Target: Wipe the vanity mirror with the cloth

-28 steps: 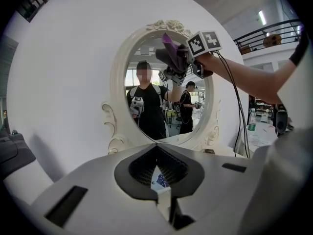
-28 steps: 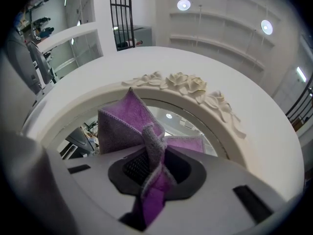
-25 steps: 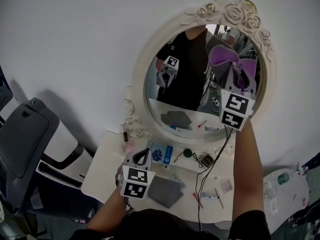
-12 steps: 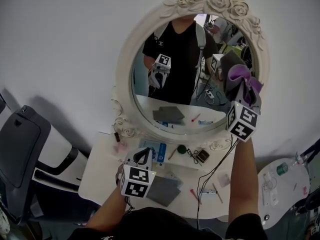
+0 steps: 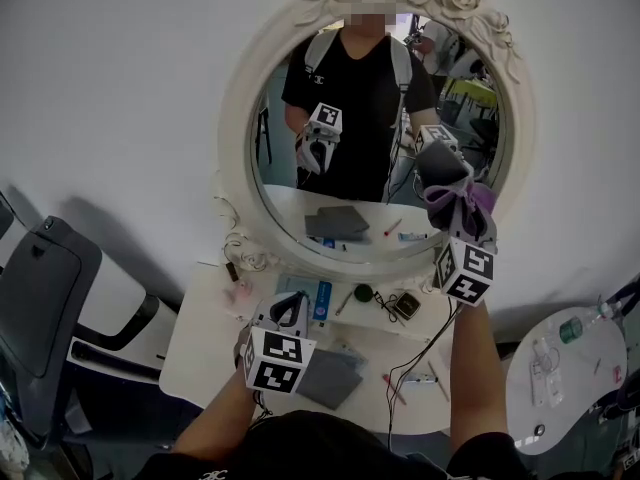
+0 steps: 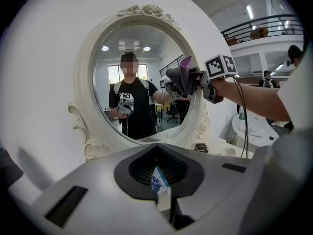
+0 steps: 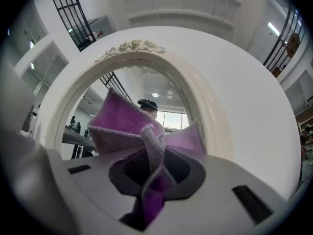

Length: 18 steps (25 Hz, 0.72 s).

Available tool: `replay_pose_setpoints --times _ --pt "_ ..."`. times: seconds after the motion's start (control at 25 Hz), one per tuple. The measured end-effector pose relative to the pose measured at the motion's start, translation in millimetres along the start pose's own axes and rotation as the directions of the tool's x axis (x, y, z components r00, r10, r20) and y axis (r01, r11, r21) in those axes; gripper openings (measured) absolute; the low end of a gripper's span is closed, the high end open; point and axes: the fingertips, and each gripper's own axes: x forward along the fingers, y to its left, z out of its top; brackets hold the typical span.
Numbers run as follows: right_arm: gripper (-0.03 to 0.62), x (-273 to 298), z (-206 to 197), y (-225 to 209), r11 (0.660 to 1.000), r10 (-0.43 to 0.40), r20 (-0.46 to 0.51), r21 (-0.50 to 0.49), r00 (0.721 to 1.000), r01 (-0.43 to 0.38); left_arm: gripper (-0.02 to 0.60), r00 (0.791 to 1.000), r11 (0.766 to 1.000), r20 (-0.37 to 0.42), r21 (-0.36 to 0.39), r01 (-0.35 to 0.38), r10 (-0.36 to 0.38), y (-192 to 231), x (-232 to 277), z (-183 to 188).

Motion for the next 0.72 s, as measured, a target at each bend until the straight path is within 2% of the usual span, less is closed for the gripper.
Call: replay_pose_setpoints --times 0.08,0.32,0.56,0.72 --pt "0.054 1.7 2.6 14.4 0.999 0.044 0.011 0.002 0.999 -0.044 0.005 1.0 1.0 -0.015 -0.011 -0.002 0.001 -0.3 1.1 -4.0" --pt "0.054 10.2 29.4 59.2 0.994 0.099 0.094 0.026 0.991 -0.102 0.005 0.999 0.999 -0.03 -0.018 -0.034 0.034 3.9 -5.6 -11.8" --pt "0.054 18.1 57.1 119.5 0.986 0.169 0.166 -0.032 0.972 -0.166 0.005 0.993 0.993 -0.045 -0.051 -0.11 0.107 27.8 -24.4 -26.5" --pt "0.054 23.0 64.0 173.7 0.966 0.258 0.181 -0.069 0.949 -0.249 0.005 0.982 0.98 -0.061 -0.082 -0.181 0.177 50.3 -44.1 -39.4"
